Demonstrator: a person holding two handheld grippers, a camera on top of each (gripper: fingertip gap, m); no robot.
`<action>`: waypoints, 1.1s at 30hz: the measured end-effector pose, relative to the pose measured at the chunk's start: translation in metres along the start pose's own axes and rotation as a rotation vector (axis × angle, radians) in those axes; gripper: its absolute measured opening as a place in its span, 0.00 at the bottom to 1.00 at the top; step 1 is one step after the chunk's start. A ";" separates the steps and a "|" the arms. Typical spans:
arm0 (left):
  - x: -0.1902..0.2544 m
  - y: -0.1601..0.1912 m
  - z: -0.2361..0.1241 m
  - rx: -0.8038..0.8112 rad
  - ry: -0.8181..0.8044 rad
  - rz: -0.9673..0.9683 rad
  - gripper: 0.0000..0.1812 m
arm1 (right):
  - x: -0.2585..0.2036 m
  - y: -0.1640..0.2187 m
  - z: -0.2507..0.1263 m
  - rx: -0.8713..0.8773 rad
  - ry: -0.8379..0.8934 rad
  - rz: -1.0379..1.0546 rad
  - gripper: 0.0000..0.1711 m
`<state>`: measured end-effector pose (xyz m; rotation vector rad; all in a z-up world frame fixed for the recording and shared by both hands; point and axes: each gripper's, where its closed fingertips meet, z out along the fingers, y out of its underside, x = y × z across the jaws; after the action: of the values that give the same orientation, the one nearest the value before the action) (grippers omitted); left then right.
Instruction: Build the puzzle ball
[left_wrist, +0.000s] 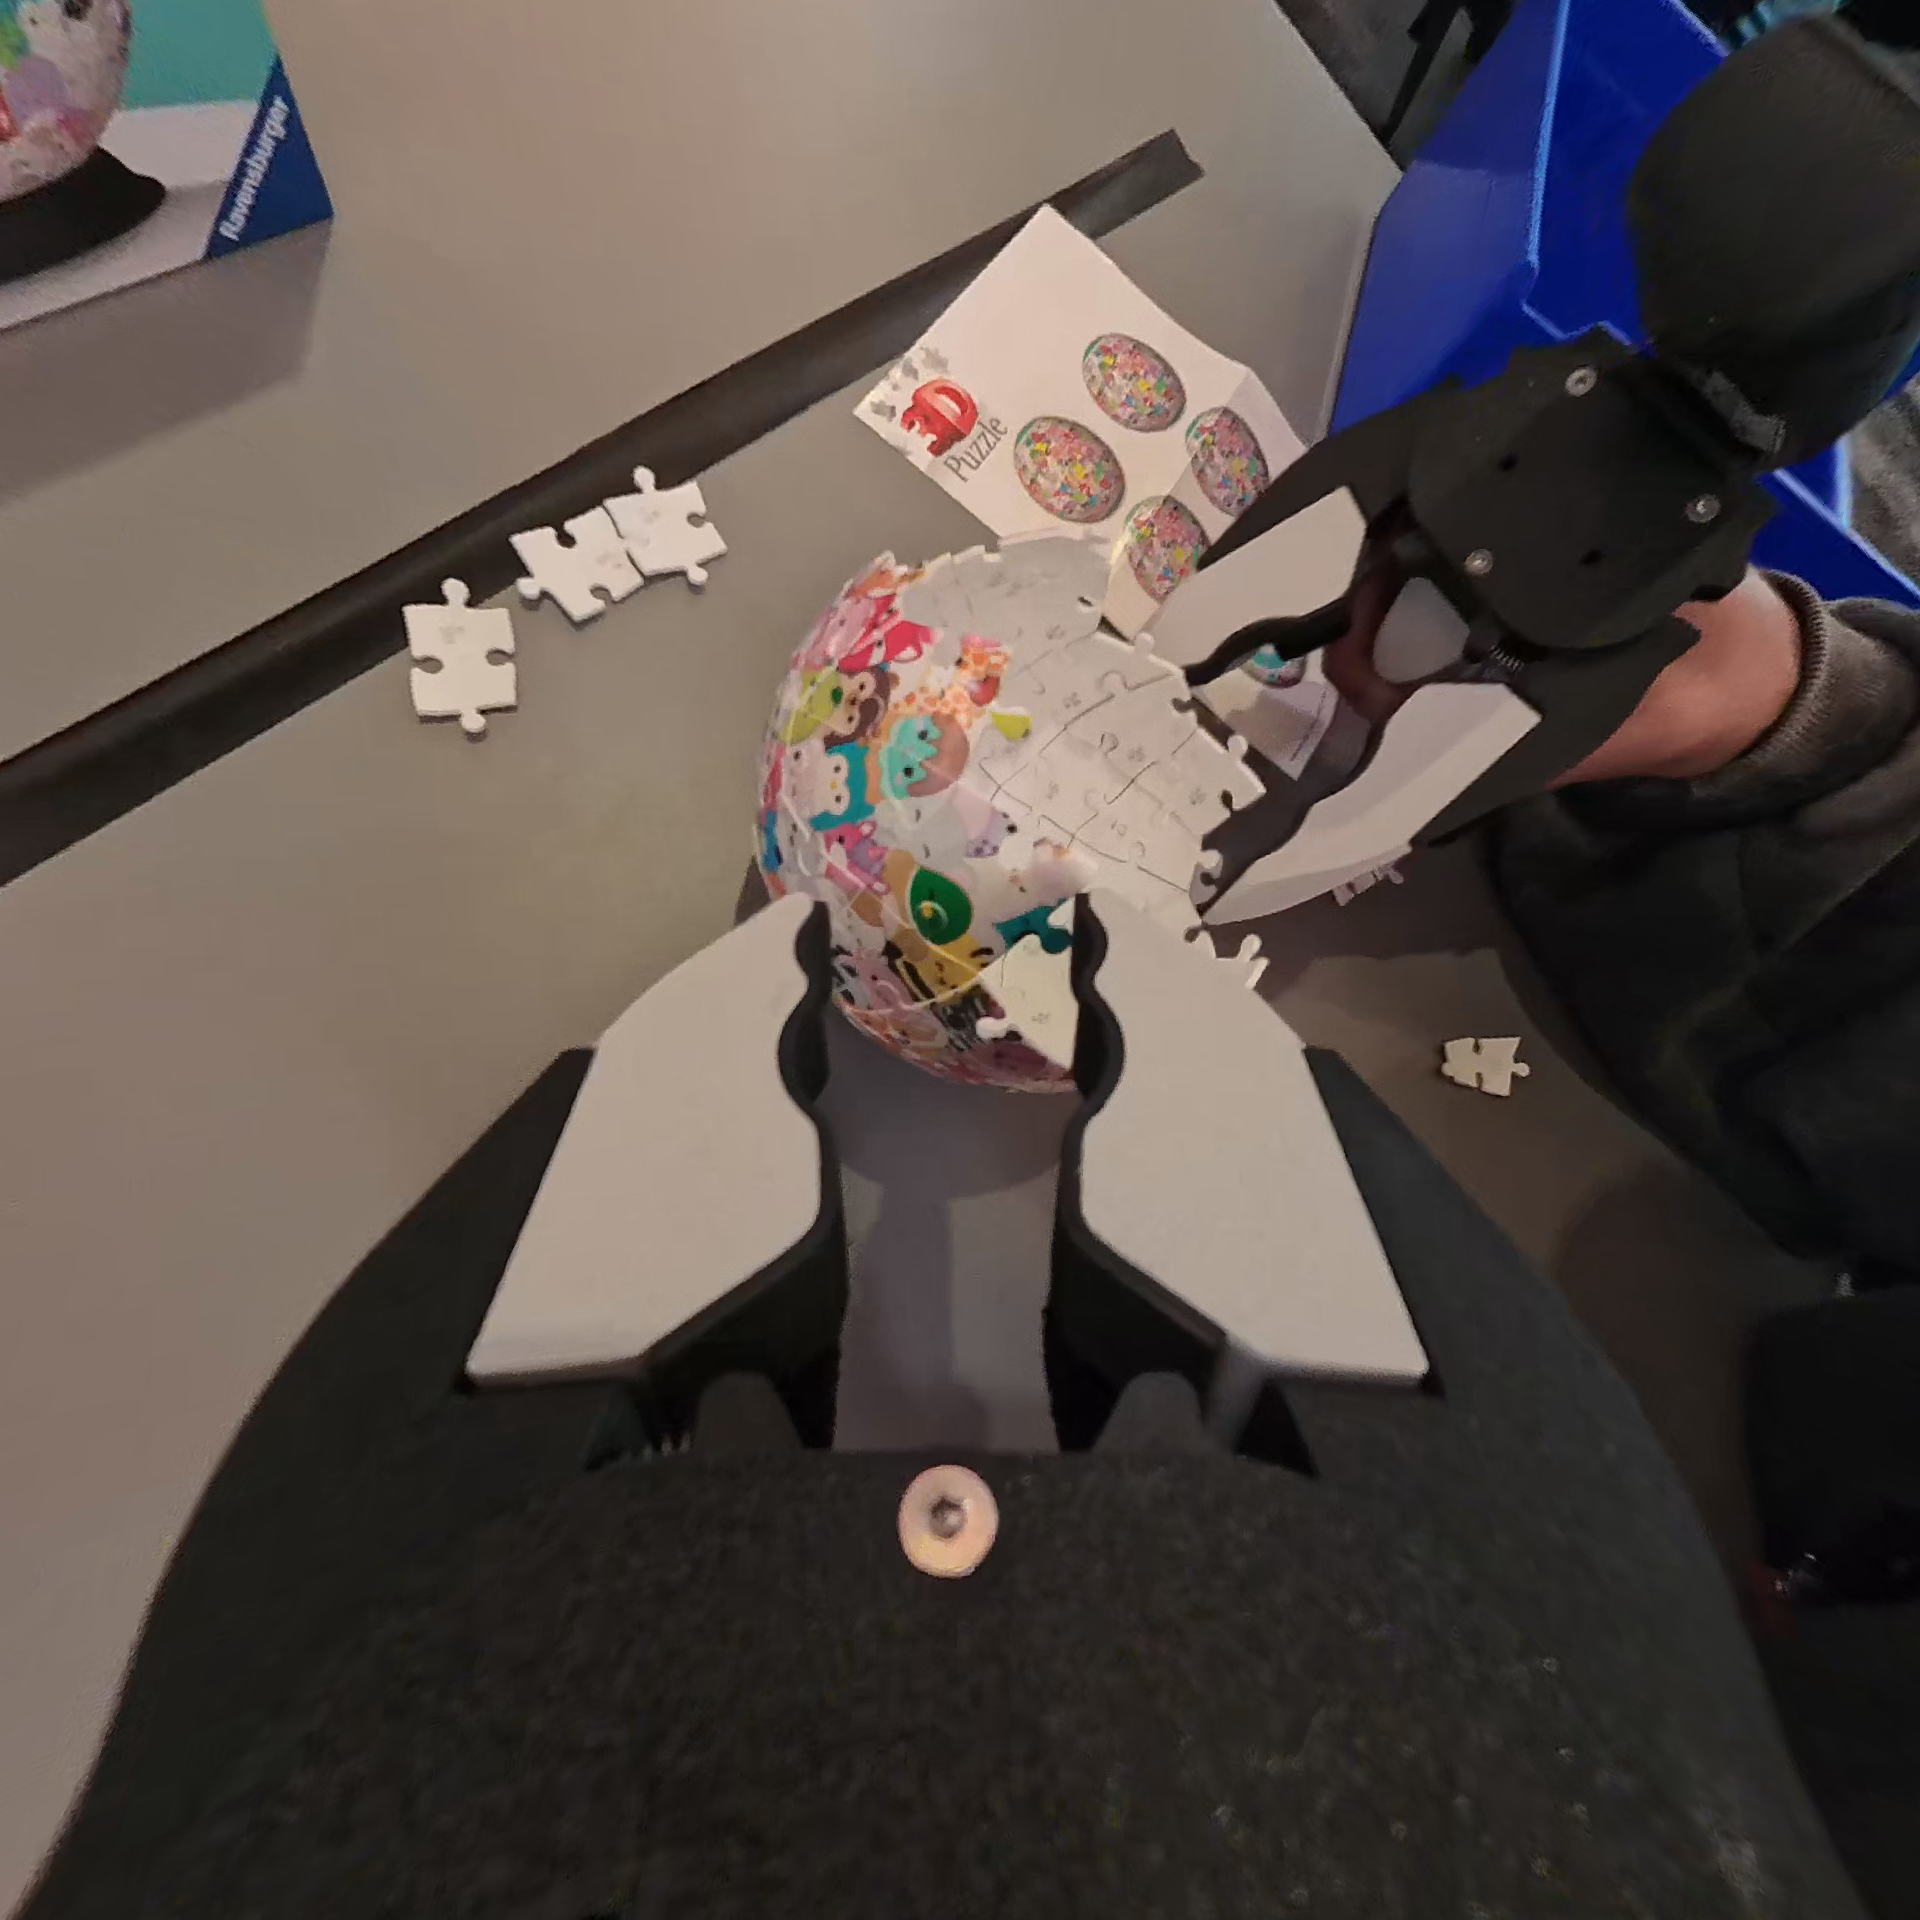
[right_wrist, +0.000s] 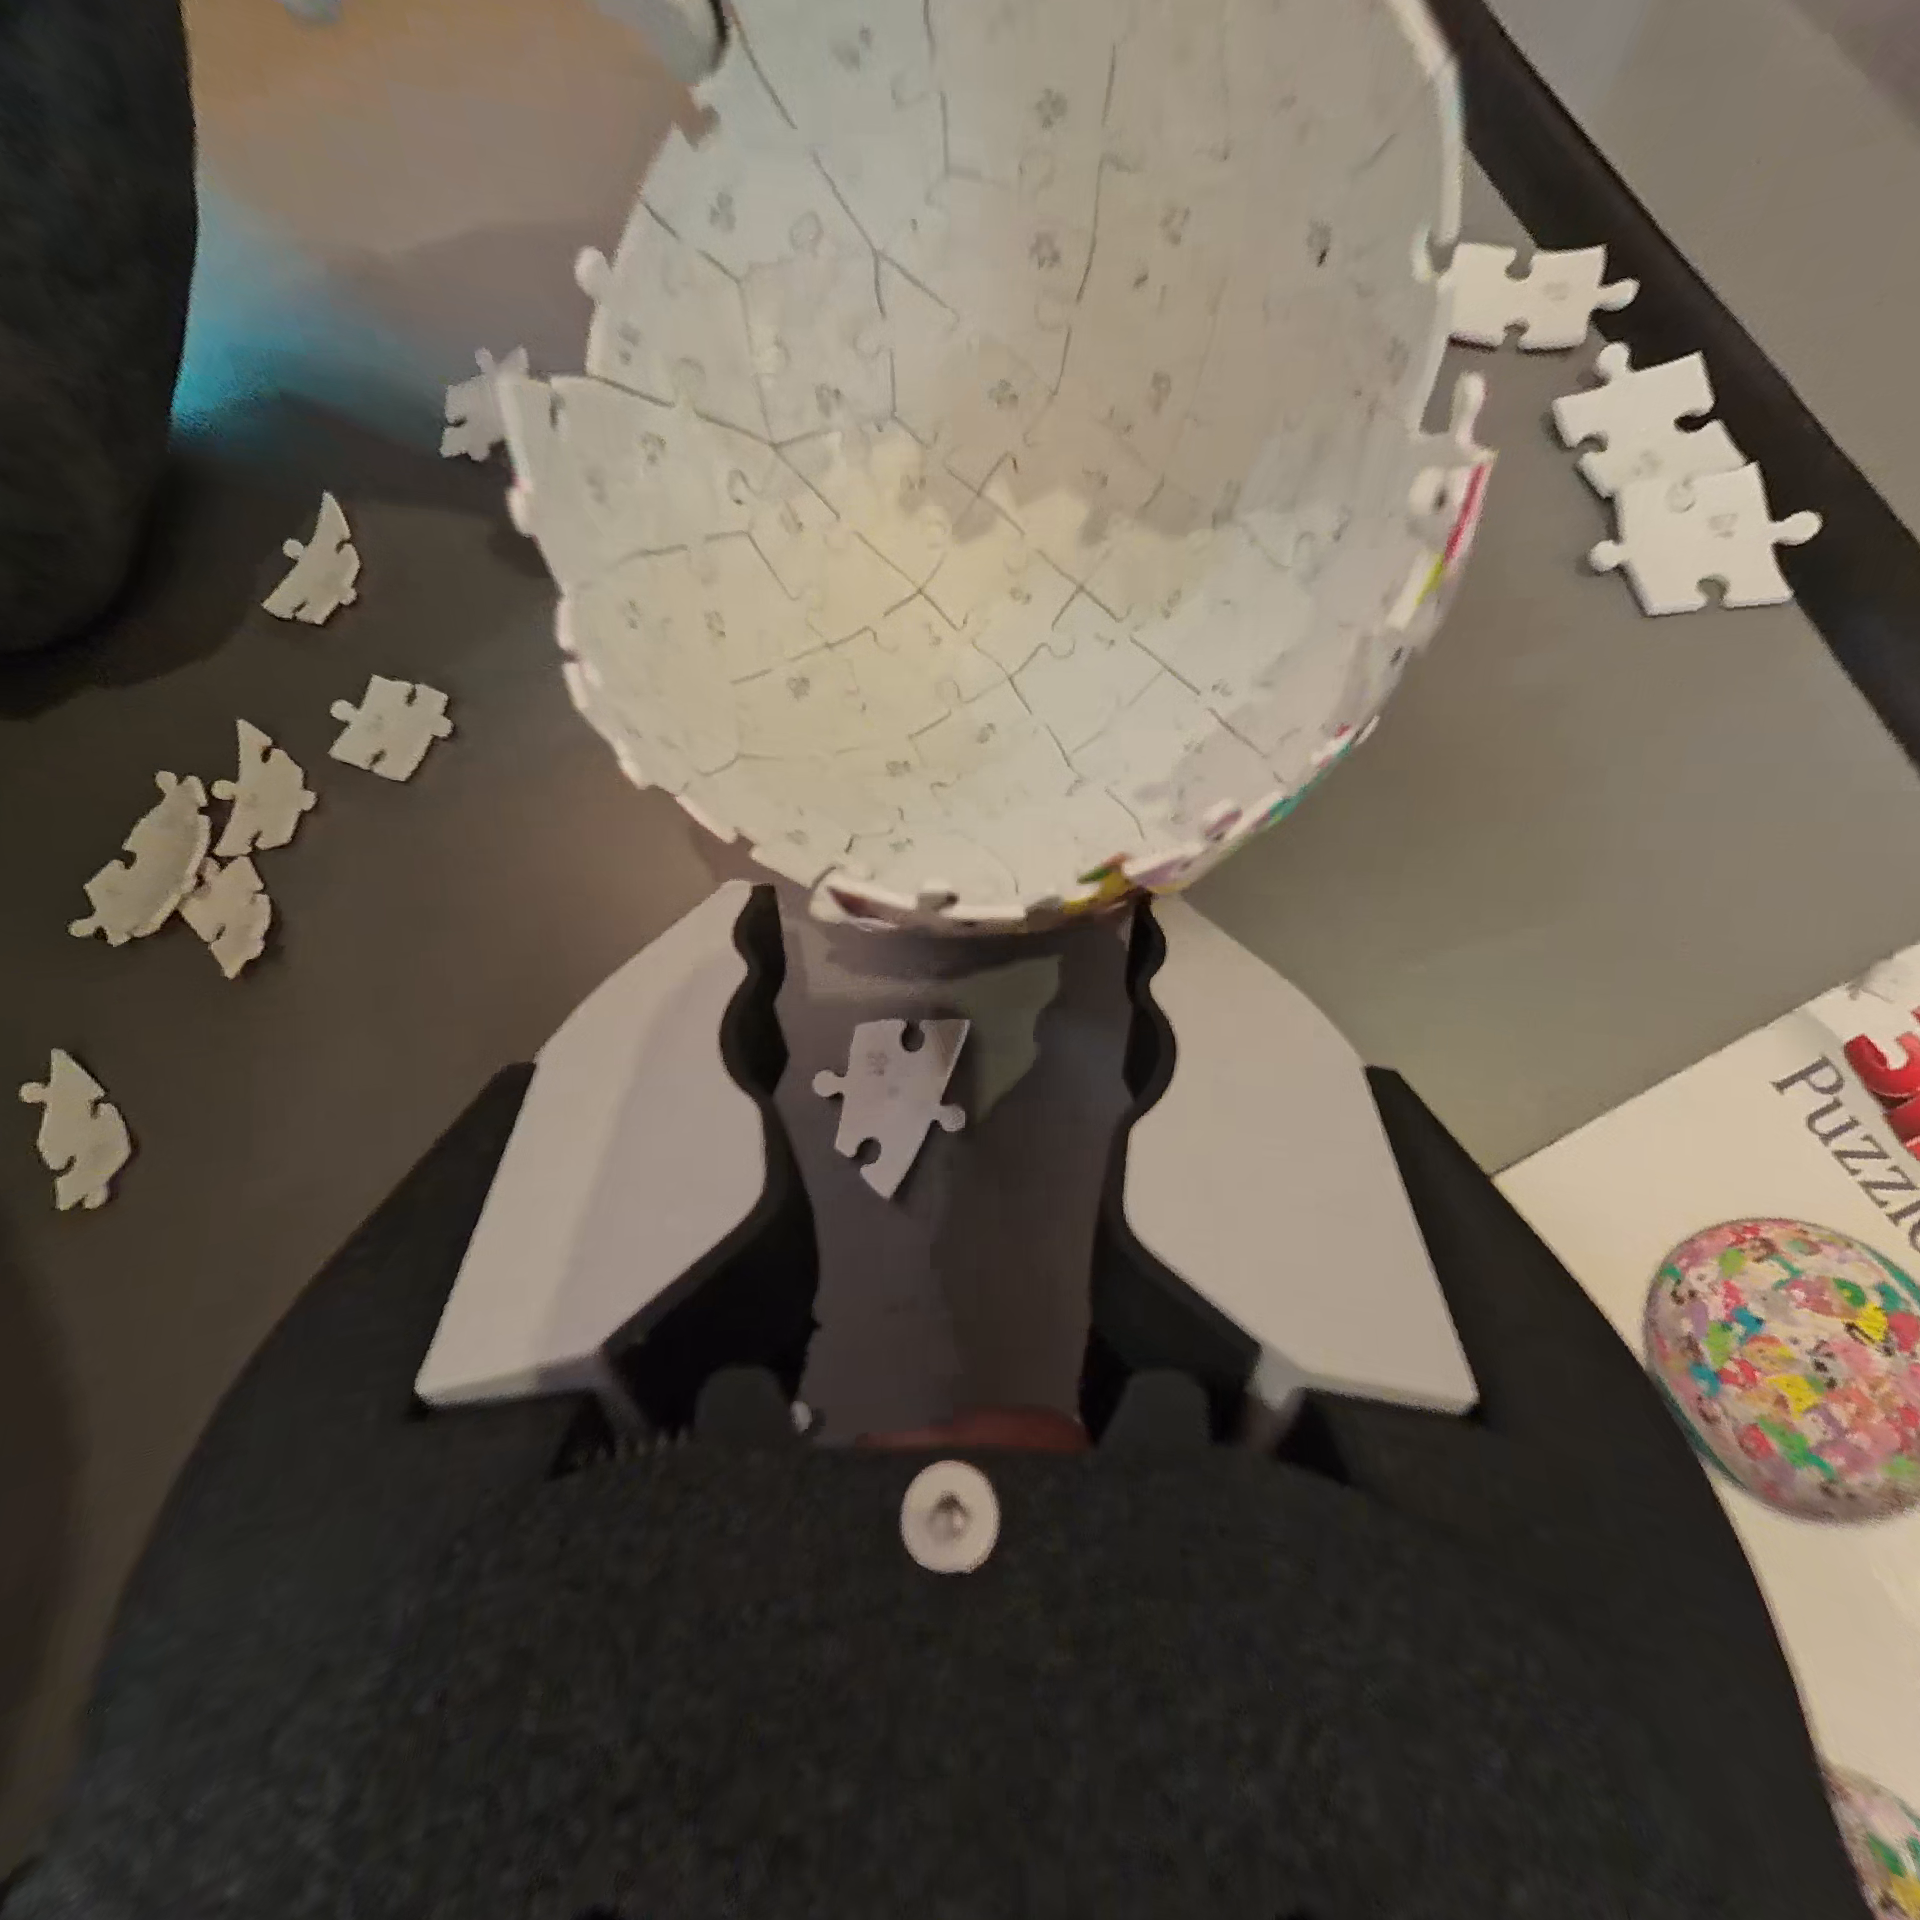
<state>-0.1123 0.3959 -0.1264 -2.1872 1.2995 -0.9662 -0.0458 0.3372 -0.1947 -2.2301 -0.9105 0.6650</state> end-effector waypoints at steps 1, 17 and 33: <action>-0.001 0.001 0.001 -0.003 0.003 -0.006 0.22 | -0.001 -0.002 -0.003 0.004 0.002 0.001 0.38; -0.018 0.010 0.010 -0.045 0.019 -0.058 0.21 | -0.012 0.004 -0.011 0.006 -0.034 -0.011 0.35; -0.031 0.015 0.016 -0.101 0.000 -0.061 0.21 | -0.026 0.010 -0.004 -0.052 -0.081 0.001 0.34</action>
<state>-0.1191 0.4158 -0.1582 -2.3153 1.3148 -0.9418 -0.0557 0.3111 -0.1938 -2.2636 -0.9767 0.7453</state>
